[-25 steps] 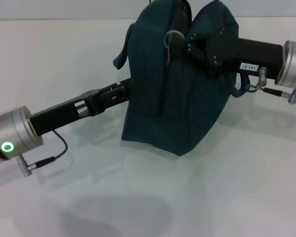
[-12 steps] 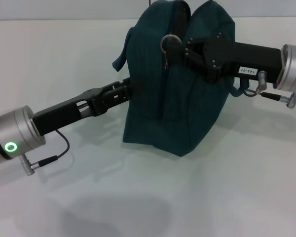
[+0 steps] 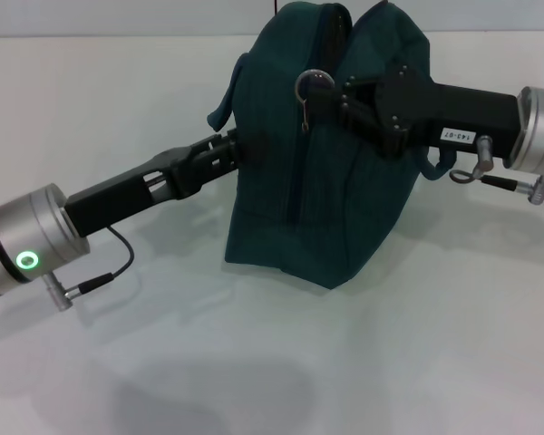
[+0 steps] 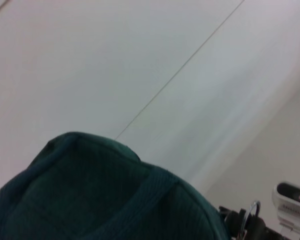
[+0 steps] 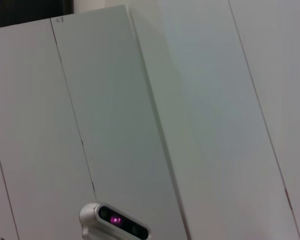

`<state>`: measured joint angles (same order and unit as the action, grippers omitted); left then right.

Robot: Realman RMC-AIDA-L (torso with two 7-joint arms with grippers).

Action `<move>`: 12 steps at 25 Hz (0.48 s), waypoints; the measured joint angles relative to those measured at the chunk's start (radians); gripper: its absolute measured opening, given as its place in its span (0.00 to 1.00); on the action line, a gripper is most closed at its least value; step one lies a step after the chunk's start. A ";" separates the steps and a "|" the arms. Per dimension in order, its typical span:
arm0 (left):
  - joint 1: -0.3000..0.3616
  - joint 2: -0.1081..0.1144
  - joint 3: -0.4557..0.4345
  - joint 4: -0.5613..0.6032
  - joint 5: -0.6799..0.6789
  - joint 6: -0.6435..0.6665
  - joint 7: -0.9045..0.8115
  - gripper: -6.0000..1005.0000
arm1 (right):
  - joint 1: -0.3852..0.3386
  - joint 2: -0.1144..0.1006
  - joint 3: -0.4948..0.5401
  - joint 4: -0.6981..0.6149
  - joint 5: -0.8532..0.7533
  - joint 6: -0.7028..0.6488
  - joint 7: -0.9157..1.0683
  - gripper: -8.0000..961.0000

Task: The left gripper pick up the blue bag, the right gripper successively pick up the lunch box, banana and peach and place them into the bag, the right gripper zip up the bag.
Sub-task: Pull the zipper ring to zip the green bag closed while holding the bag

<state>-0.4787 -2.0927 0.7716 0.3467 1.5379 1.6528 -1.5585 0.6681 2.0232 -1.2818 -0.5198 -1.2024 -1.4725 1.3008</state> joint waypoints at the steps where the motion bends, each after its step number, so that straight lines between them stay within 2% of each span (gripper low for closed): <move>1: -0.002 0.000 0.001 -0.001 -0.004 0.000 0.000 0.59 | -0.001 0.000 0.000 0.000 0.000 0.000 0.000 0.01; 12: -0.021 -0.001 0.002 -0.022 -0.003 -0.012 0.005 0.53 | -0.001 0.002 -0.001 0.002 0.000 -0.002 0.000 0.01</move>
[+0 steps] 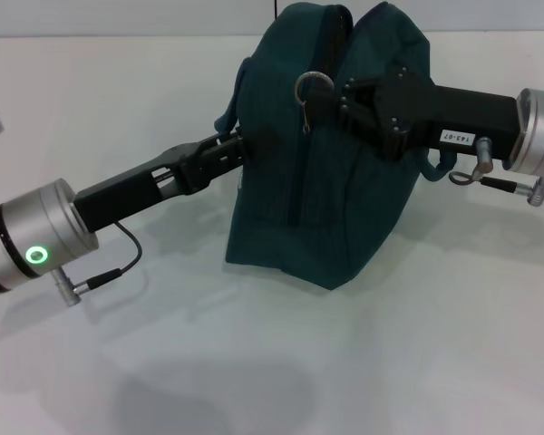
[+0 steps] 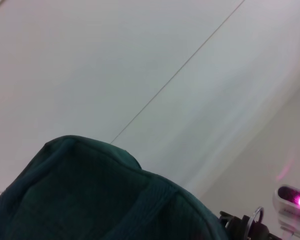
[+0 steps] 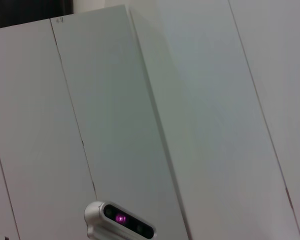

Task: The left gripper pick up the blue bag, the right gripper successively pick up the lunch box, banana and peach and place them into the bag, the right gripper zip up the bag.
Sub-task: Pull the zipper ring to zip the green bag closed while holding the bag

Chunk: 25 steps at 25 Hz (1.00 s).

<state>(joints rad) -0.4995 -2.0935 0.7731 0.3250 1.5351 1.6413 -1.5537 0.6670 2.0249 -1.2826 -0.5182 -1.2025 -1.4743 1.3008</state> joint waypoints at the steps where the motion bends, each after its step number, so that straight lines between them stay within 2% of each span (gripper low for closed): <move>1: 0.000 0.000 0.000 -0.001 0.000 0.000 0.000 0.52 | 0.000 0.000 0.000 0.000 0.000 0.000 0.000 0.01; 5: -0.003 0.000 0.000 -0.003 0.001 0.000 0.001 0.50 | -0.001 0.000 0.000 0.000 0.000 0.000 0.000 0.01; 10: -0.009 0.000 0.000 -0.003 -0.001 0.000 0.001 0.30 | -0.001 -0.001 0.002 0.000 0.000 0.000 0.000 0.01; 16: -0.022 0.000 0.043 -0.003 -0.002 0.002 0.024 0.14 | -0.002 -0.003 0.008 0.000 0.006 -0.011 0.009 0.01; 25: -0.025 0.000 0.054 -0.003 -0.005 0.005 0.030 0.07 | -0.013 -0.010 0.016 -0.006 0.016 -0.022 0.033 0.01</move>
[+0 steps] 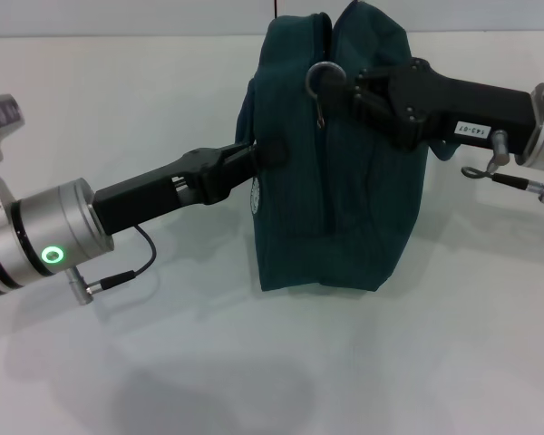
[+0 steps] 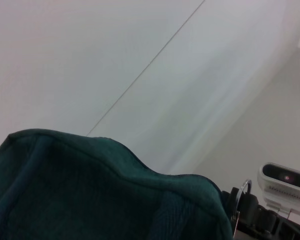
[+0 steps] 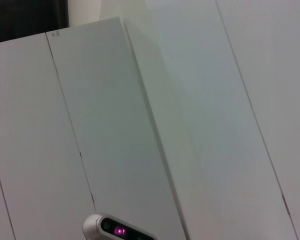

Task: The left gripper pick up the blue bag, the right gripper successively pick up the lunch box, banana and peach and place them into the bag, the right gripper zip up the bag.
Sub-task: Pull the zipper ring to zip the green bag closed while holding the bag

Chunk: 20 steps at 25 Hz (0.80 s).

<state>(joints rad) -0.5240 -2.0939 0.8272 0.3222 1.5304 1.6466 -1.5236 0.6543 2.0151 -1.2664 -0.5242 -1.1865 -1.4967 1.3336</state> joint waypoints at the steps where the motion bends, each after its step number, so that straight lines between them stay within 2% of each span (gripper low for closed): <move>1: 0.000 0.000 0.000 0.000 0.000 0.000 0.000 0.07 | 0.000 0.000 0.002 -0.001 0.000 -0.001 0.003 0.01; 10: 0.005 0.000 0.004 -0.001 0.001 0.005 0.000 0.06 | -0.001 -0.004 0.039 -0.002 0.001 -0.016 0.030 0.01; 20: 0.011 0.000 0.064 -0.007 0.003 0.049 0.037 0.06 | 0.006 -0.008 0.045 0.005 0.001 0.017 0.067 0.01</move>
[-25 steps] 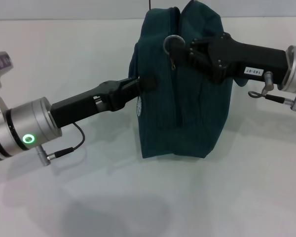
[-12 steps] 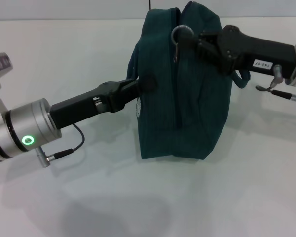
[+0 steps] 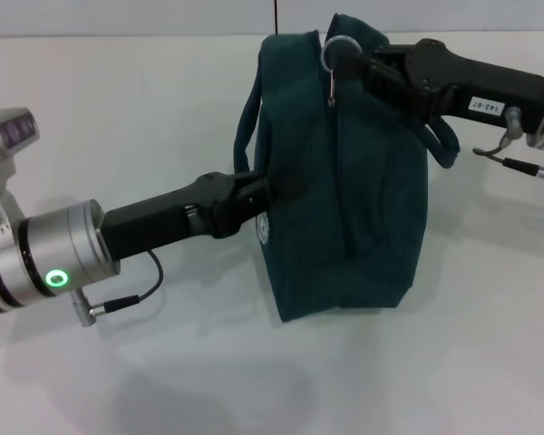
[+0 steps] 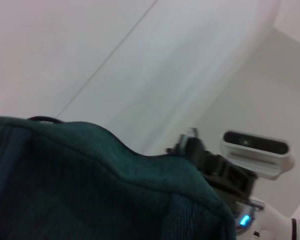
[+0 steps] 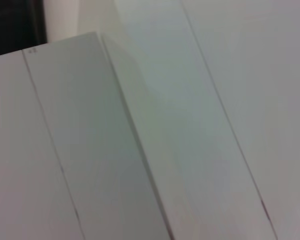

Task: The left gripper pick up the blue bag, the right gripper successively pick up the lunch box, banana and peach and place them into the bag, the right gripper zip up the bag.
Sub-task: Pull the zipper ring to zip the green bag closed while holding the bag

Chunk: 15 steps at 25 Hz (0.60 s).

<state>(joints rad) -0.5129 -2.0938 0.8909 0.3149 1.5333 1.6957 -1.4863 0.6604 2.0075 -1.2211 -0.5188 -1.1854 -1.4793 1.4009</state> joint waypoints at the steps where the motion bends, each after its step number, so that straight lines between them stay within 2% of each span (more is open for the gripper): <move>1: 0.000 0.000 0.000 -0.004 0.000 0.004 0.007 0.06 | 0.000 0.001 0.000 0.000 0.000 0.009 0.003 0.01; 15: 0.024 0.003 0.000 -0.033 0.003 -0.010 0.068 0.06 | 0.015 0.005 0.000 0.002 0.009 0.040 0.075 0.01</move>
<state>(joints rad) -0.4887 -2.0913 0.8913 0.2823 1.5360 1.6856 -1.4183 0.6750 2.0121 -1.2210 -0.5168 -1.1759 -1.4389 1.4758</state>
